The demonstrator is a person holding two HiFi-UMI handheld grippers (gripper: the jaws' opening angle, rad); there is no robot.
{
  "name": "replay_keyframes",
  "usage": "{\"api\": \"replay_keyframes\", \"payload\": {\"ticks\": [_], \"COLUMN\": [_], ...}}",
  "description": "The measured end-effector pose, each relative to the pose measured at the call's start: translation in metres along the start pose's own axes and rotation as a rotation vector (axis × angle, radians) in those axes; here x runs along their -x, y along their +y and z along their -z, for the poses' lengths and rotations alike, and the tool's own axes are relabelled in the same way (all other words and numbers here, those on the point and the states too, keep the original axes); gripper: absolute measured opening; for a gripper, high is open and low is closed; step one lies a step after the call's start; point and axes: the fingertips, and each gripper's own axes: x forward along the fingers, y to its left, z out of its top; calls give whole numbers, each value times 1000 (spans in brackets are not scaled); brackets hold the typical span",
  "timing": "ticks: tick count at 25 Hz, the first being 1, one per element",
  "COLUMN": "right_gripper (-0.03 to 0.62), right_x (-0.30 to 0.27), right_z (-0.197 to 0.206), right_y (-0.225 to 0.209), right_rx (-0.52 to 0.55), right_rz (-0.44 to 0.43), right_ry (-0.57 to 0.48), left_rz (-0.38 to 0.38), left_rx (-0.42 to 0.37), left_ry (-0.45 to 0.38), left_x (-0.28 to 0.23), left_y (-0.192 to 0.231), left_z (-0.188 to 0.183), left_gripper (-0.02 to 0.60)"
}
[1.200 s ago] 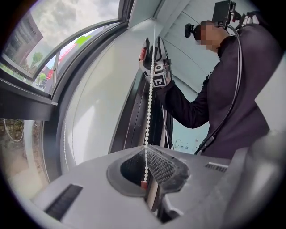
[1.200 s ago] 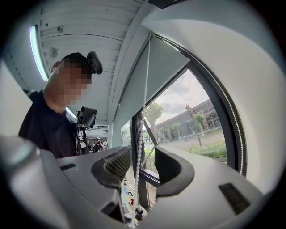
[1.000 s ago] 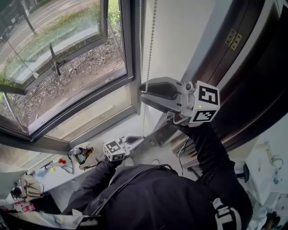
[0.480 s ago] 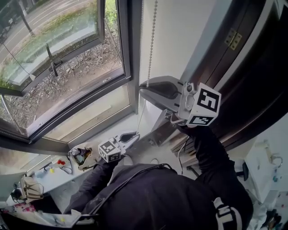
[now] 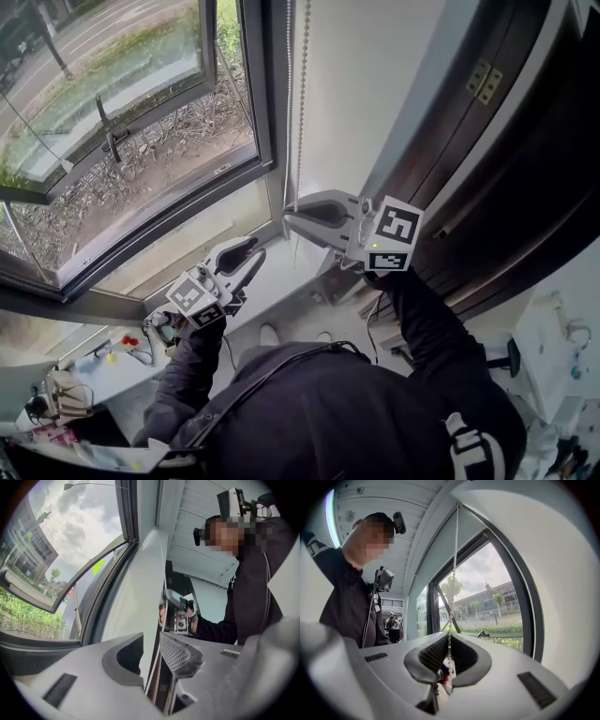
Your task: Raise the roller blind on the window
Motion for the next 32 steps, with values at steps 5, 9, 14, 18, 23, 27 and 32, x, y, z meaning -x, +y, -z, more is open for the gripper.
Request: {"api": "replay_keyframes", "payload": {"ticks": [5, 9, 14, 18, 23, 27, 32], "right_gripper": [17, 17, 12, 5, 5, 5, 5], "right_x": [-8, -9, -5, 2, 17, 9, 5], "right_z": [92, 171, 210, 287, 358, 350, 347], "right_y": [6, 20, 32, 66, 108, 111, 116], "right_rx": [-82, -179, -232, -97, -254, -275, -266], "right_rz": [4, -13, -9, -98, -170, -168, -200], "right_ry": [133, 246, 295, 595, 649, 593, 601], "left_rz": [75, 129, 185, 192, 196, 217, 298], "left_rx": [-32, -72, -52, -66, -51, -7, 43], "left_ry": [-32, -5, 4, 29, 69, 51, -7], "left_x": [-18, -34, -47, -55, -57, -61, -60], "left_y": [-19, -37, -55, -61, -62, -68, -75], "left_z": [-38, -42, -45, -45, -34, -38, -43], "left_gripper": [112, 121, 123, 123, 123, 123, 123]}}
